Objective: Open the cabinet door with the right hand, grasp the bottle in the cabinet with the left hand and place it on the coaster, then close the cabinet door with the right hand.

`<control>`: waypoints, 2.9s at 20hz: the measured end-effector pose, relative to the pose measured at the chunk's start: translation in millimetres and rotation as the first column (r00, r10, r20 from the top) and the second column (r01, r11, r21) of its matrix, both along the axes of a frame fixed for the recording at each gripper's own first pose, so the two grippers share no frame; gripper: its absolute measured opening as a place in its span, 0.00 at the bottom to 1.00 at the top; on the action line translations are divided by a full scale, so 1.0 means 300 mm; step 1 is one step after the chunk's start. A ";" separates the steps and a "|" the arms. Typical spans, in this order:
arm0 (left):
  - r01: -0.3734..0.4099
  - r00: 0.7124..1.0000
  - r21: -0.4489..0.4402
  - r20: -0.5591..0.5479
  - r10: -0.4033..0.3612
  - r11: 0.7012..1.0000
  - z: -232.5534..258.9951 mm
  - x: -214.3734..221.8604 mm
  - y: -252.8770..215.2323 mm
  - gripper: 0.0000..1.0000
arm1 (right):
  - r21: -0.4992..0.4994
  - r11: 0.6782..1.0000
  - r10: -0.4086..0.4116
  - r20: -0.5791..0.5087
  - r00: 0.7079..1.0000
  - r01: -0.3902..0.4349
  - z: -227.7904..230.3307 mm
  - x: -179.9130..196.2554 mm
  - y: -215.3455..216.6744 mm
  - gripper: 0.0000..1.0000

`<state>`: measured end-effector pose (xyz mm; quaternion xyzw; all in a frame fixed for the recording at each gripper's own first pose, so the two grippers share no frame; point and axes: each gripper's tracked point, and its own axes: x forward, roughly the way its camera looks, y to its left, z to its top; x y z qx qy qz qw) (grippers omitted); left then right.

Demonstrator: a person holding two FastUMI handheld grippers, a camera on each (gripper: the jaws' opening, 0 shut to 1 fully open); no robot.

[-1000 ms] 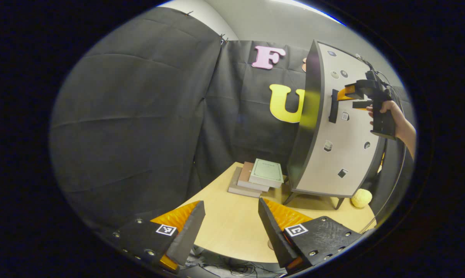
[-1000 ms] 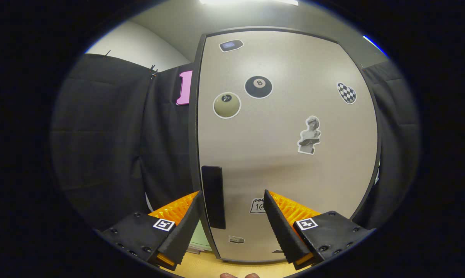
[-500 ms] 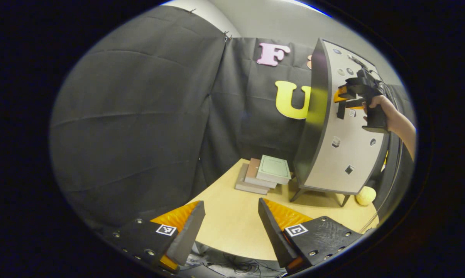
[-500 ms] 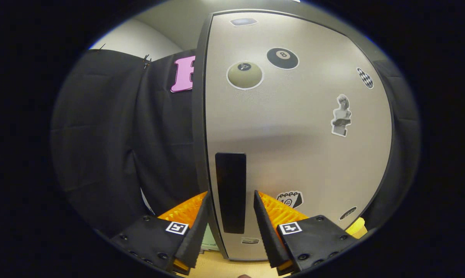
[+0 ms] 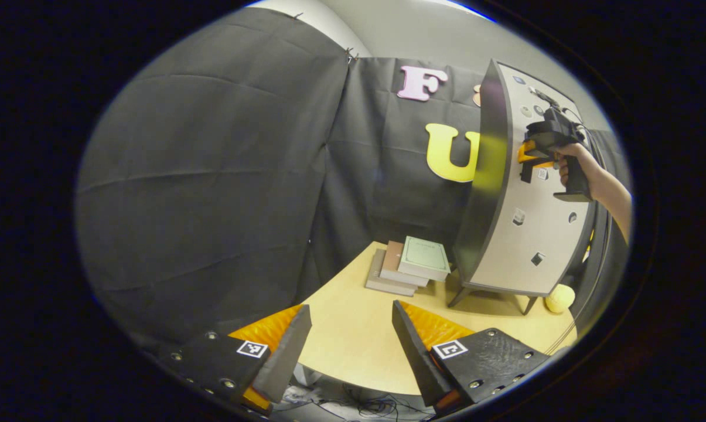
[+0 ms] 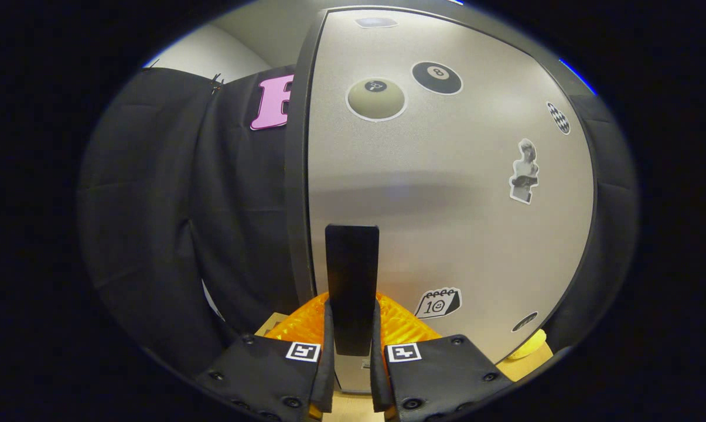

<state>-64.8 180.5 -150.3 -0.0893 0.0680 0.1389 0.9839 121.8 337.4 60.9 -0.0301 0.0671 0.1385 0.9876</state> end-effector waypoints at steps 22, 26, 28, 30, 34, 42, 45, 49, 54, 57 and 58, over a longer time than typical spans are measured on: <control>0.095 0.995 0.021 0.034 -0.096 0.995 0.090 -0.071 -0.341 0.84 | 0.013 0.965 0.261 0.021 0.965 -0.261 0.014 -0.261 -0.117 0.18; 0.136 0.990 0.061 0.038 -0.138 0.989 0.119 -0.038 -0.389 0.84 | 0.017 0.961 0.276 0.038 0.961 -0.276 0.020 -0.323 -0.143 0.18; 0.160 0.986 0.077 0.041 -0.164 0.984 0.134 -0.030 -0.410 0.86 | 0.017 0.960 0.279 0.036 0.960 -0.280 0.021 -0.336 -0.157 0.18; 0.192 0.979 0.096 0.044 -0.197 0.977 0.147 -0.018 -0.433 0.84 | 0.021 0.958 0.284 0.037 0.958 -0.284 0.019 -0.343 -0.171 0.19; 0.249 0.965 0.126 0.048 -0.256 0.960 0.179 0.039 -0.513 0.84 | 0.049 0.954 0.292 0.051 0.955 -0.295 0.015 -0.356 -0.203 0.18; 0.348 0.934 0.129 0.039 -0.356 0.929 0.186 0.088 -0.624 0.84 | 0.070 0.961 0.264 0.042 0.964 -0.266 0.017 -0.400 -0.302 0.18; 0.377 0.923 0.119 0.038 -0.383 0.919 0.185 0.113 -0.661 0.84 | 0.073 0.967 0.242 0.041 0.969 -0.245 0.020 -0.418 -0.341 0.18; 0.418 0.904 0.136 0.030 -0.426 0.898 0.194 0.146 -0.714 0.84 | 0.073 0.972 0.218 0.049 0.975 -0.221 0.024 -0.439 -0.388 0.18; 0.467 0.880 0.150 0.018 -0.475 0.871 0.187 0.177 -0.796 0.86 | 0.063 0.982 0.176 0.061 0.983 -0.179 0.026 -0.447 -0.451 0.18; 0.497 0.863 0.144 0.015 -0.504 0.856 0.181 0.196 -0.847 0.84 | 0.059 0.986 0.150 0.071 0.986 -0.154 0.029 -0.447 -0.488 0.18; 0.507 0.858 0.143 0.012 -0.514 0.850 0.179 0.199 -0.867 0.84 | 0.062 0.988 0.137 0.068 0.988 -0.142 0.025 -0.449 -0.500 0.18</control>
